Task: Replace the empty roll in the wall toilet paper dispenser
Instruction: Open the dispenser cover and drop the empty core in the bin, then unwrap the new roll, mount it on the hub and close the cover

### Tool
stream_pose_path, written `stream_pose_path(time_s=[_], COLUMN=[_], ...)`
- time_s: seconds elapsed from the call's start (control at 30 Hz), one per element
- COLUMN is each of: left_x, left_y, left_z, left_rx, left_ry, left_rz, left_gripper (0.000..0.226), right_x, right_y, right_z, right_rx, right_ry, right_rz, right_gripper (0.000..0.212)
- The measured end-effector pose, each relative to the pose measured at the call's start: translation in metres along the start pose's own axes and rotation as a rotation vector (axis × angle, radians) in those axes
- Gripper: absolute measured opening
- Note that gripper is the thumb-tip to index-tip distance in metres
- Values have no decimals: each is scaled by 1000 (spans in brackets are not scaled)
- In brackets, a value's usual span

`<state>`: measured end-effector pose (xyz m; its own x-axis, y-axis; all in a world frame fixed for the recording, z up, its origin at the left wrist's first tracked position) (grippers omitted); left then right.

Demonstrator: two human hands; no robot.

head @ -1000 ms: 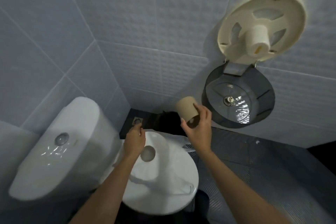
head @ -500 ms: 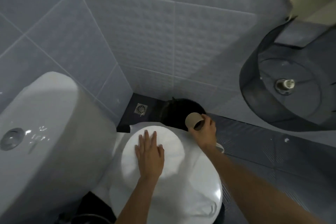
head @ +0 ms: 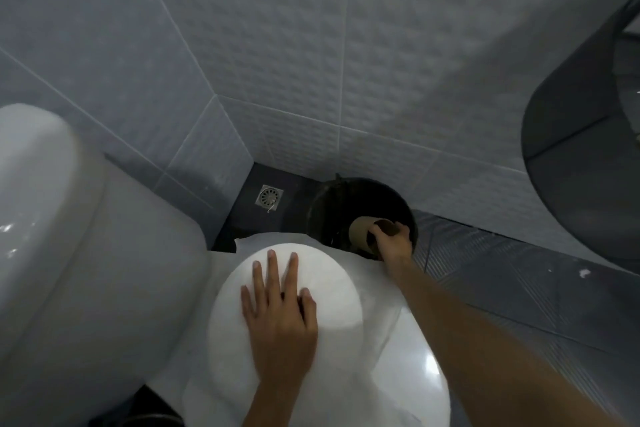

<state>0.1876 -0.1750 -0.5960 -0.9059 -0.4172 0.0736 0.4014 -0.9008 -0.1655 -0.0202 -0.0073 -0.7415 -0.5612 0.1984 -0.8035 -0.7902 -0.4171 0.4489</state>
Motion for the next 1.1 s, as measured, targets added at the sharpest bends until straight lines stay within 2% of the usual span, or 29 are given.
stream_pose_path(time_s=[0.17, 0.33, 0.47, 0.67, 0.77, 0.93, 1.1], left_x=[0, 1, 1, 6, -2, -53, -105], left_y=[3, 3, 2, 5, 3, -34, -71], left_z=[-8, -6, 1, -7, -5, 5, -4], left_rx=[22, 21, -15, -64, -110, -225, -253], left_ry=[48, 40, -4, 106, 119, 76, 143], left_rz=[19, 31, 27, 65, 89, 100, 181], left_gripper=[56, 56, 56, 56, 55, 58, 87], right_x=[2, -14, -55, -136, -162, -177, -156], right_y=[2, 18, 31, 34, 19, -9, -30], right_z=[-2, 3, 4, 15, 25, 45, 51], right_rx=[10, -29, -108, -315, -459, -791, -1141], right_ry=[-3, -1, 64, 127, 160, 154, 38], right_rz=[5, 121, 298, 649, 826, 961, 983], right_gripper=[73, 48, 31, 21, 29, 62, 86])
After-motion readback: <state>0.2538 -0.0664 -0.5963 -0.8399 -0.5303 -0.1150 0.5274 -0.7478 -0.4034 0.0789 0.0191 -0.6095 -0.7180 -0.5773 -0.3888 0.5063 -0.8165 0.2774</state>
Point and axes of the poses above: each hand's wrist, its own x-axis towards the middle knuckle, its own z-axis out of the back of the hand, y = z × x, the point moved 10 cm from there along x, towards the middle knuckle, and after that the axes turned 13 degrees about -z, right-handed, at the moved point
